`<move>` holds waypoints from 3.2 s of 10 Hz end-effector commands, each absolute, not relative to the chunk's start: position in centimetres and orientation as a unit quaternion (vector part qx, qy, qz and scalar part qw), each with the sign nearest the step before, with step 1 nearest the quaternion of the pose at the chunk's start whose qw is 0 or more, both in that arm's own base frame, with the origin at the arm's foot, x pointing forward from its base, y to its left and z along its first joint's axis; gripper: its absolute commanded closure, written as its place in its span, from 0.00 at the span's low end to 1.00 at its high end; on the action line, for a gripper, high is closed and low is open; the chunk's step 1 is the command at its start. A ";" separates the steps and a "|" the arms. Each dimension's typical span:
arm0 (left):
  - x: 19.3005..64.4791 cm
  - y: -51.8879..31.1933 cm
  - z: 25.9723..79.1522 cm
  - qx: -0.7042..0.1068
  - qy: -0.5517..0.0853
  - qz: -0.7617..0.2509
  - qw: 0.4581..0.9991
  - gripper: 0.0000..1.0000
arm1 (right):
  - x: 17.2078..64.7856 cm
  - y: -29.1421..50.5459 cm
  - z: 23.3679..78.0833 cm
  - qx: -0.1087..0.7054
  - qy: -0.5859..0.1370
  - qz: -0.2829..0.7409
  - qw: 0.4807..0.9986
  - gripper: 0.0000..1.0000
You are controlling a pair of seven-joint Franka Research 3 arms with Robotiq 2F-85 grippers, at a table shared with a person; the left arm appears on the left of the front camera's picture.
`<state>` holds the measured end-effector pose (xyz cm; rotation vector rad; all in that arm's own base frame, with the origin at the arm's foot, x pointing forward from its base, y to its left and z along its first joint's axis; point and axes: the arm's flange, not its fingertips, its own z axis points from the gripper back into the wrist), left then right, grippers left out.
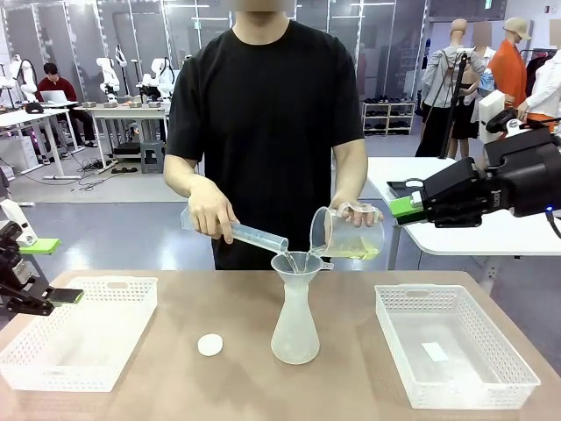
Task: Prepare the solutions needed for the experiment.
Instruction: Once the solution is in the Big flask , pick up the Plastic Funnel and place it back into the right Organizing basket.
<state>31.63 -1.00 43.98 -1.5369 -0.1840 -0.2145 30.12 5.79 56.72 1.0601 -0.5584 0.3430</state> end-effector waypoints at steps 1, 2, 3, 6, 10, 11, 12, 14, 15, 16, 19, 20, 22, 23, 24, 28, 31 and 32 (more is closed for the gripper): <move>31.5 -1.0 44.2 -0.694 -0.085 -0.099 0.708 0.00 | 30.2 6.0 56.6 0.496 -0.260 0.160 0.813 0.71; 31.5 -1.0 44.2 -0.694 -0.085 -0.099 0.708 0.00 | 32.4 4.9 55.6 0.585 -0.205 0.105 0.778 0.71; 31.5 -1.0 44.2 -0.694 -0.085 -0.099 0.708 0.00 | 33.6 3.9 54.6 0.632 -0.197 0.087 0.744 0.71; 31.5 -1.0 44.2 -0.694 -0.085 -0.099 0.708 0.00 | 35.3 3.0 52.1 0.690 -0.165 0.044 0.703 0.71; 31.5 -1.0 44.2 -0.694 -0.085 -0.099 0.708 0.00 | 36.8 2.5 50.2 0.692 -0.146 0.030 0.707 0.71; 31.5 -1.0 44.2 -0.694 -0.085 -0.099 0.708 0.00 | 37.1 2.6 49.9 0.688 -0.139 0.034 0.712 0.71; 31.5 -1.0 44.2 -0.694 -0.085 -0.099 0.708 0.00 | 37.2 2.6 49.7 0.691 -0.132 0.032 0.710 0.71; 31.5 -1.0 44.2 -0.694 -0.085 -0.099 0.708 0.00 | 37.6 2.6 49.3 0.690 -0.112 0.025 0.714 0.53; 31.5 -1.0 44.2 -0.694 -0.085 -0.099 0.708 0.00 | 37.7 2.7 49.3 0.692 -0.104 0.031 0.713 0.51; 31.5 -1.0 44.2 -0.694 -0.085 -0.099 0.708 0.00 | 37.7 2.7 49.2 0.690 -0.099 0.030 0.716 0.33; 31.5 -1.0 44.2 -0.694 -0.085 -0.099 0.708 0.00 | 38.1 2.7 49.1 0.684 -0.105 0.021 0.721 0.14; 31.5 -1.0 44.2 -0.694 -0.085 -0.099 0.708 0.00 | 37.6 3.0 48.8 0.693 -0.111 0.028 0.712 0.14; 31.5 -1.0 44.2 -0.694 -0.085 -0.099 0.708 0.00 | 37.6 3.0 48.8 0.693 -0.111 0.028 0.712 0.14; 31.5 -1.0 44.2 -0.694 -0.085 -0.099 0.708 0.00 | 37.6 3.0 48.8 0.693 -0.111 0.028 0.712 0.14; 31.5 -1.0 44.2 -0.694 -0.085 -0.099 0.708 0.00 | 37.6 3.0 48.8 0.693 -0.111 0.028 0.712 0.14; 31.5 -1.0 44.2 -0.694 -0.085 -0.099 0.708 0.00 | 37.6 3.0 48.8 0.693 -0.111 0.028 0.712 0.14; 31.5 -1.0 44.2 -0.694 -0.085 -0.099 0.708 0.00 | 37.6 3.0 48.8 0.693 -0.111 0.028 0.712 0.14; 31.5 -1.0 44.2 -0.694 -0.085 -0.099 0.708 0.00 | 37.6 3.0 48.8 0.693 -0.111 0.028 0.712 0.14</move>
